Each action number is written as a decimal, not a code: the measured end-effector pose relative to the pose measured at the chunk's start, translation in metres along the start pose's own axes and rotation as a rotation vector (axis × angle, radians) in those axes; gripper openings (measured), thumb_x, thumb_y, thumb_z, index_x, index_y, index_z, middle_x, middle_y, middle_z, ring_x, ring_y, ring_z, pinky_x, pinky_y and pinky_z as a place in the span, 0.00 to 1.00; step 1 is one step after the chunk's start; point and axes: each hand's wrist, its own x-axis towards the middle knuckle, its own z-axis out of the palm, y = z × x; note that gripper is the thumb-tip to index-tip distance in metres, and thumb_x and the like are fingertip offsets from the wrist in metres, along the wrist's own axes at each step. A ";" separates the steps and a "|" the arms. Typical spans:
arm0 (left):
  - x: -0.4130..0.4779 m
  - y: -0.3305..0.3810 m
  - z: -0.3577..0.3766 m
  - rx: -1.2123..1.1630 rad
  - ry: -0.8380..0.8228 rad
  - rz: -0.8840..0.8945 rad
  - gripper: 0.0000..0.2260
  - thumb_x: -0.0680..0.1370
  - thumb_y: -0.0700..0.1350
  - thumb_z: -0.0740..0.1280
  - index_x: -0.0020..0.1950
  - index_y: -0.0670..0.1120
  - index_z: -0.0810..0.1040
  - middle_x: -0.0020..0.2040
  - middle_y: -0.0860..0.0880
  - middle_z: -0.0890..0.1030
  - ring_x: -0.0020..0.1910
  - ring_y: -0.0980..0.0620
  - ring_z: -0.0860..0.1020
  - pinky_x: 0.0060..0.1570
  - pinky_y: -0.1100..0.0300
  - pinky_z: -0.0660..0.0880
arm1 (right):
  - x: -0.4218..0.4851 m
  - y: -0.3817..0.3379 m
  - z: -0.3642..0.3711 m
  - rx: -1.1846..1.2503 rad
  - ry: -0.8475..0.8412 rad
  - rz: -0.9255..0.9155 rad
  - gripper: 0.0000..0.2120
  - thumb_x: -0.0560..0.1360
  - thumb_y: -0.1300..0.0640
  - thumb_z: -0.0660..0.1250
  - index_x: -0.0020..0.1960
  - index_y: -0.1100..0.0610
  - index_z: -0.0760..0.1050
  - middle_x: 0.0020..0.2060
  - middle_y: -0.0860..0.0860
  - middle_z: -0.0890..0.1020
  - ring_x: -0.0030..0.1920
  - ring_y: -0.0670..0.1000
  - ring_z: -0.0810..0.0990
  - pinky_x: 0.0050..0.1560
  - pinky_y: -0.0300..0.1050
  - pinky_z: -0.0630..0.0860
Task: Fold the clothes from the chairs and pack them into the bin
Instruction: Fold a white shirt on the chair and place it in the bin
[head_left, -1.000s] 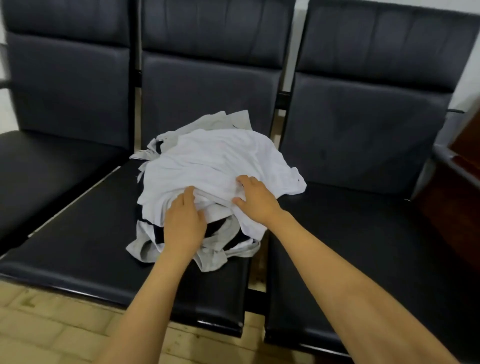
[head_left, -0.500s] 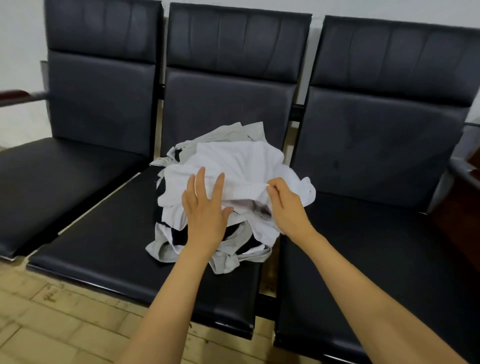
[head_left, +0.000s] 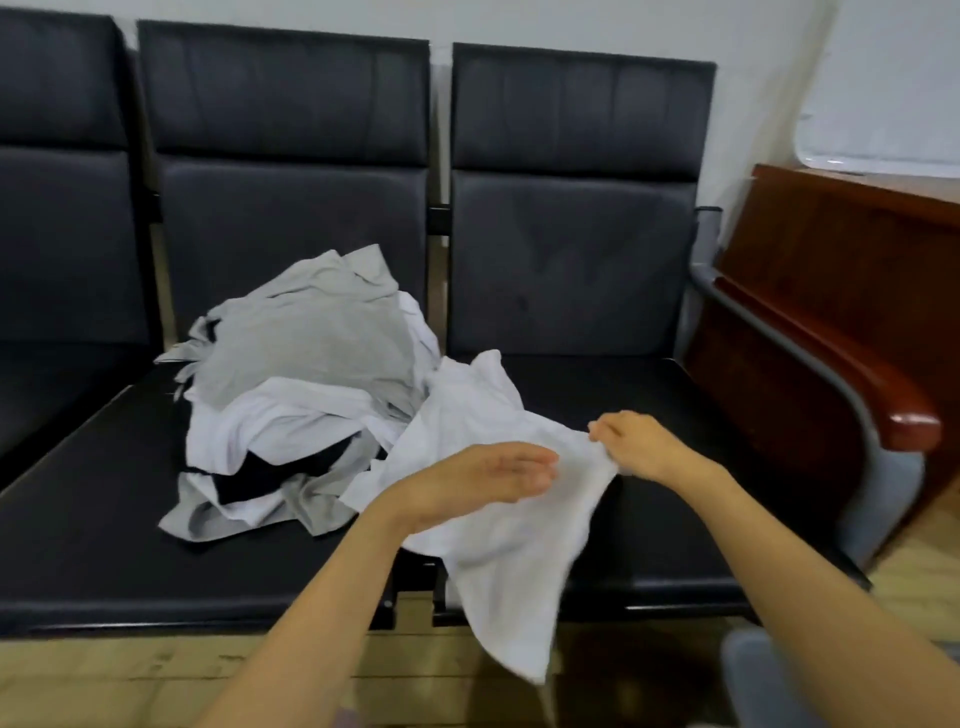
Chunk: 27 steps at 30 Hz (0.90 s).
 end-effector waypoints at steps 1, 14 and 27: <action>0.006 -0.003 0.003 0.016 0.040 -0.008 0.15 0.77 0.53 0.68 0.63 0.56 0.76 0.61 0.57 0.79 0.63 0.59 0.75 0.62 0.62 0.71 | -0.006 0.005 0.004 -0.010 -0.015 0.035 0.15 0.81 0.52 0.54 0.55 0.59 0.76 0.52 0.55 0.76 0.54 0.55 0.76 0.53 0.47 0.72; 0.016 -0.047 0.008 0.779 -0.055 -0.213 0.14 0.81 0.50 0.61 0.63 0.47 0.76 0.61 0.48 0.77 0.57 0.50 0.76 0.57 0.60 0.70 | -0.017 -0.011 0.078 -0.052 -0.237 0.035 0.21 0.76 0.43 0.62 0.67 0.48 0.67 0.66 0.49 0.66 0.67 0.56 0.68 0.66 0.54 0.68; 0.056 -0.078 -0.005 1.100 0.157 -0.322 0.23 0.82 0.58 0.54 0.76 0.51 0.61 0.74 0.48 0.62 0.72 0.47 0.61 0.70 0.51 0.60 | -0.024 -0.008 0.056 -0.111 -0.255 0.102 0.35 0.74 0.35 0.62 0.76 0.47 0.56 0.72 0.51 0.64 0.73 0.56 0.57 0.71 0.52 0.58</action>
